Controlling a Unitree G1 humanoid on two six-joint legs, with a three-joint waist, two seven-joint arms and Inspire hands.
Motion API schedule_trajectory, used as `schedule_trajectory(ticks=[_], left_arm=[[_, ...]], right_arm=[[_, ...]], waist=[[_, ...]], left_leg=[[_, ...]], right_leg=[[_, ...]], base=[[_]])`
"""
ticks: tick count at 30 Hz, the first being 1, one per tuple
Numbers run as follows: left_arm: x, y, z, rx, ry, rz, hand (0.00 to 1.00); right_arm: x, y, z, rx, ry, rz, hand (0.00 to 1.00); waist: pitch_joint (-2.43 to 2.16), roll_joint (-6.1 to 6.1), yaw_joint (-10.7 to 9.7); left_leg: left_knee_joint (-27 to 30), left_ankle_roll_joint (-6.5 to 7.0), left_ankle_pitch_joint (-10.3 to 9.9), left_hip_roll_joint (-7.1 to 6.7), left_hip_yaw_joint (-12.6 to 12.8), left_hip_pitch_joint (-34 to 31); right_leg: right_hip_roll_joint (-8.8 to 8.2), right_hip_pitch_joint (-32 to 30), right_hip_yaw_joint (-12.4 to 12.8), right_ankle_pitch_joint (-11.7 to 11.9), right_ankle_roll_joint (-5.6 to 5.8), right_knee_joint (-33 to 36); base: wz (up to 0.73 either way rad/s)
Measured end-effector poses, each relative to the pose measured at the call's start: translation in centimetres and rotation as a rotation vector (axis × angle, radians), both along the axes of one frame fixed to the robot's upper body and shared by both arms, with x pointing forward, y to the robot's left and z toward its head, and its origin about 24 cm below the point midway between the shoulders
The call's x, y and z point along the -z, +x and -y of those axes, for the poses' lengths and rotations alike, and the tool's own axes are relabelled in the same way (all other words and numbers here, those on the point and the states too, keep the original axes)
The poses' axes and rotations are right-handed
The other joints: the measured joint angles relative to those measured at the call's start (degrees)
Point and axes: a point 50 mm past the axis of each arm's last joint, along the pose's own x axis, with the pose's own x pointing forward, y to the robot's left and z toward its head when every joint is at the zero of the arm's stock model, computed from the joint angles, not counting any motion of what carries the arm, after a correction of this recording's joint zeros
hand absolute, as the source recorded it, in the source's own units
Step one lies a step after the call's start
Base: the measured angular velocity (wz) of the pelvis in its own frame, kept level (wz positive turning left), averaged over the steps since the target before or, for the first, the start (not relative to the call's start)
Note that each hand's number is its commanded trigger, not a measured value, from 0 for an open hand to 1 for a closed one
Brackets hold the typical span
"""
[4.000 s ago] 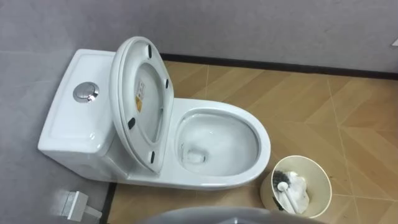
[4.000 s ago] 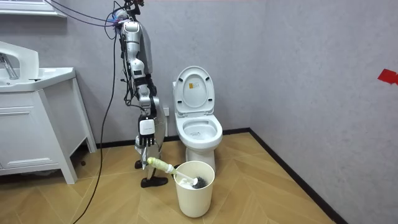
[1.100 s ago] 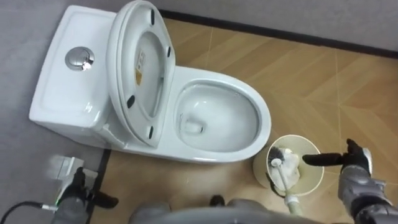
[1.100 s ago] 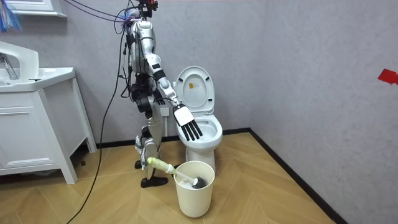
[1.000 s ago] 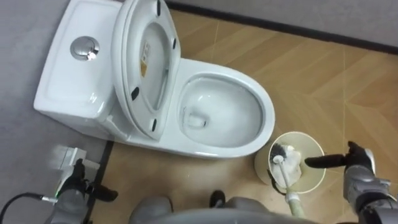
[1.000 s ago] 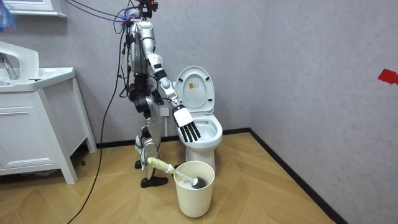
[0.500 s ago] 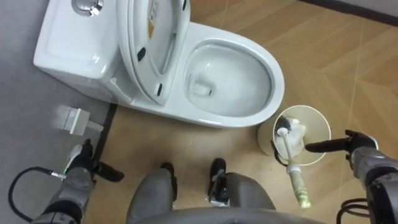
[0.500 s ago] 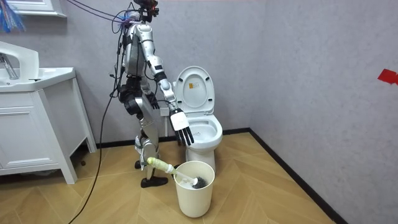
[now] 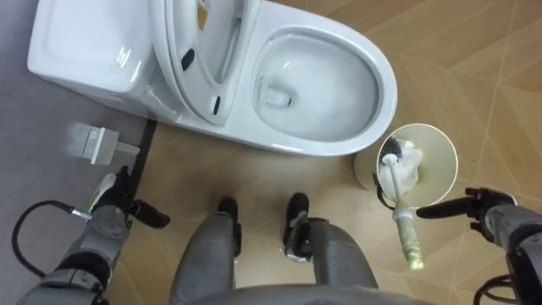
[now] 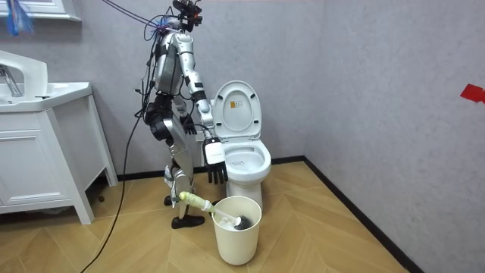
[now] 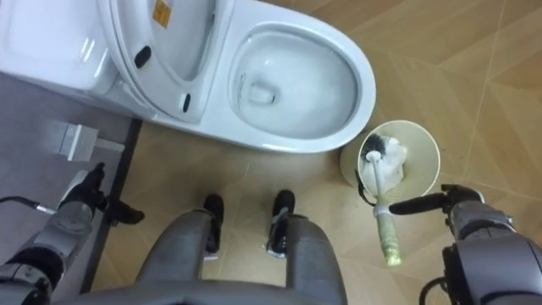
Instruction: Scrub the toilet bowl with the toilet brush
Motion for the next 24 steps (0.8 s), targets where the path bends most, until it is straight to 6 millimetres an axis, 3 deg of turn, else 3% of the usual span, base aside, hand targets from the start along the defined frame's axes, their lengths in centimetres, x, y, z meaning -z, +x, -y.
schedule_trajectory(ticks=[10, 15, 24], left_arm=[[0.0, 0.3, -0.1, -0.006, 0.001, -0.016, 0.00], [-0.5, 1.6, 0.3, 0.022, 0.011, -0.002, 0.00], [-1.7, 4.0, 0.7, 0.038, 0.004, 0.056, 0.00]], right_arm=[[-0.2, 0.4, -0.1, 0.007, 0.067, -0.004, 0.00], [-0.8, 1.5, -0.1, -0.021, 0.065, 0.005, 0.00], [-2.1, 3.0, 0.3, -0.012, 0.072, 0.052, 0.00]], waist=[[0.15, -0.11, 0.21], [0.42, 0.27, 0.11], [0.49, 0.41, 0.43]], left_leg=[[1.37, 0.45, 0.21, -0.53, -0.74, -3.40], [3.37, 0.54, 0.32, -0.86, -1.51, -7.49], [5.79, 0.59, 0.34, -1.26, -1.67, -14.74]], right_leg=[[-0.68, -2.43, -0.96, 0.16, 0.19, 0.54], [-1.31, -6.79, -1.58, 0.14, 0.03, 3.23], [-1.81, -13.75, -1.76, 0.05, -0.12, 5.95]], base=[[0.03], [0.05], [0.01]])
